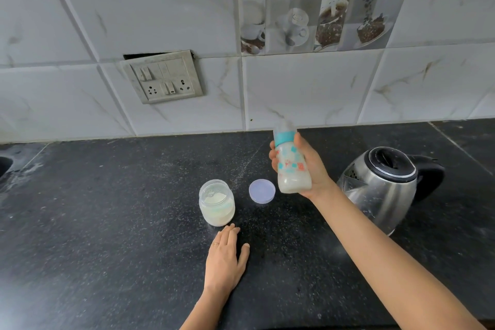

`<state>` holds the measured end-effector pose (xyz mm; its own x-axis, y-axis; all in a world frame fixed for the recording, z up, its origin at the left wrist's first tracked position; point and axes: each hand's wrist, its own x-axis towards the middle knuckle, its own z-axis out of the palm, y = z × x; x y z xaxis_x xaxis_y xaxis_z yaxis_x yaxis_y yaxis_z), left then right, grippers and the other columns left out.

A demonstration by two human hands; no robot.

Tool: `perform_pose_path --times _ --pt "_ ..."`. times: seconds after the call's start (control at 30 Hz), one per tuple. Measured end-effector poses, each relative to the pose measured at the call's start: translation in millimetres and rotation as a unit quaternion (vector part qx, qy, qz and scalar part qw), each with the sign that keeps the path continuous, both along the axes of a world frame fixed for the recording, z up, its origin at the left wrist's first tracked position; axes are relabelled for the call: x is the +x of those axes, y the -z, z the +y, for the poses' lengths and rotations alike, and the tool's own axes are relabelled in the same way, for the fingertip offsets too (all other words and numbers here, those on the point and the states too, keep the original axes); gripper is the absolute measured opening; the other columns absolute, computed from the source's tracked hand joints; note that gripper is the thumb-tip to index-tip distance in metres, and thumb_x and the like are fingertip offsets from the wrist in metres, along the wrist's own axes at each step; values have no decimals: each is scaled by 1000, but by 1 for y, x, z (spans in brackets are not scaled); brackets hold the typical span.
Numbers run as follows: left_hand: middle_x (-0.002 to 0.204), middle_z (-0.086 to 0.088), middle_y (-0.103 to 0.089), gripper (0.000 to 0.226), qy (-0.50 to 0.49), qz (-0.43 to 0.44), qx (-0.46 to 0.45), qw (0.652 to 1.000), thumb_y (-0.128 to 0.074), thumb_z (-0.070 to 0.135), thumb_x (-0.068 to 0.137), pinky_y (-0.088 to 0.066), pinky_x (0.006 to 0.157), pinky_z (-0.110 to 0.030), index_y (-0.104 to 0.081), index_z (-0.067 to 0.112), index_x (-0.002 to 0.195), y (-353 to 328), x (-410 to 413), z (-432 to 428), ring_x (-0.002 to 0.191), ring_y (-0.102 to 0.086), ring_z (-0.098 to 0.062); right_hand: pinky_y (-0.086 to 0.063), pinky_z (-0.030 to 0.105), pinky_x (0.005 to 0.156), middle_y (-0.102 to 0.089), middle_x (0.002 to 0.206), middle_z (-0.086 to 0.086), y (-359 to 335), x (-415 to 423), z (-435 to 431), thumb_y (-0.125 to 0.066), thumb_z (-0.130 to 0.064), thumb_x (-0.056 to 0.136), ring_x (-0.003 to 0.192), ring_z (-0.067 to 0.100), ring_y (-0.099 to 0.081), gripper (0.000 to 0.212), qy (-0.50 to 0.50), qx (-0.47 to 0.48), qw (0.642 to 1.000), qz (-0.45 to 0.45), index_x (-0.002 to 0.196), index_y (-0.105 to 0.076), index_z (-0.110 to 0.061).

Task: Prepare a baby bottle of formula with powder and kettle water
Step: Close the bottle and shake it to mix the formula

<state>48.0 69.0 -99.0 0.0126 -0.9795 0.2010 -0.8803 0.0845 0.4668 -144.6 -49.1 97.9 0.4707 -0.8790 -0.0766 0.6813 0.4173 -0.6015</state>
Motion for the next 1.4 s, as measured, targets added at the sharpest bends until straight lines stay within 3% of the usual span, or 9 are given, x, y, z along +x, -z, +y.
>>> perform_pose_path --times 0.13,0.3,0.47,0.7,0.83,1.0,1.17,1.33,1.4 --pt "139 -2 -51 44 -2 -5 0 1000 -51 39 93 -24 114 -29 -53 14 129 1 0 0 132 -41 -17 -58 30 72 -65 97 10 -3 0 -10 -90 -35 51 83 21 -70 58 48 37 996 -58 99 -69 -11" --pt "141 -1 -49 45 -3 -5 4 1000 -49 40 93 -24 115 -30 -52 14 130 2 -1 0 133 -39 -17 -56 28 73 -65 115 15 7 -5 -11 -74 -42 74 85 20 -68 70 19 -67 997 39 131 -50 -11" --pt "139 -2 -50 44 -7 -6 0 1000 -51 39 93 -29 113 -33 -53 14 128 3 -2 -1 132 -42 -18 -57 28 65 -65 108 20 4 -5 -14 -54 -33 83 75 23 -67 48 30 43 994 -96 120 -53 -3" --pt "138 -1 -52 42 -9 -3 -7 1000 -53 38 92 -29 112 -32 -54 14 127 3 0 -1 131 -43 -18 -56 26 66 -62 94 10 4 -2 0 -85 -45 60 72 17 -64 65 -29 -33 999 -23 106 -61 -5" --pt "136 -2 -53 41 -7 0 -9 1000 -56 36 91 -32 111 -33 -56 13 126 2 -1 0 130 -45 -19 -59 30 62 -62 90 12 -4 3 -7 -62 -39 86 73 21 -66 39 90 86 983 -135 105 -56 -6" --pt "137 -1 -53 42 -4 2 -11 1000 -54 37 92 -32 111 -33 -55 14 126 1 0 0 130 -44 -18 -59 36 57 -62 98 12 2 -1 0 -75 -35 72 70 24 -68 57 -52 -9 997 -62 119 -54 -10" --pt "139 -1 -50 43 -2 1 -1 1000 -51 38 93 -28 113 -31 -53 14 129 1 0 0 133 -41 -17 -59 33 58 -61 91 15 -1 2 -10 -67 -35 82 66 25 -67 44 50 95 979 -171 111 -52 -5" --pt "139 -1 -50 44 -2 0 -4 1000 -51 39 93 -28 113 -31 -53 14 129 1 1 0 133 -41 -17 -55 31 52 -56 98 12 7 -1 1 -82 -30 65 64 22 -61 72 -72 -65 994 -53 125 -46 -15" --pt "139 -2 -51 44 -4 -1 -2 1000 -52 39 93 -27 113 -30 -53 14 129 1 0 -1 132 -41 -17 -56 30 53 -58 96 12 3 2 1 -83 -29 64 64 21 -62 71 -63 -45 994 -72 122 -47 -12"
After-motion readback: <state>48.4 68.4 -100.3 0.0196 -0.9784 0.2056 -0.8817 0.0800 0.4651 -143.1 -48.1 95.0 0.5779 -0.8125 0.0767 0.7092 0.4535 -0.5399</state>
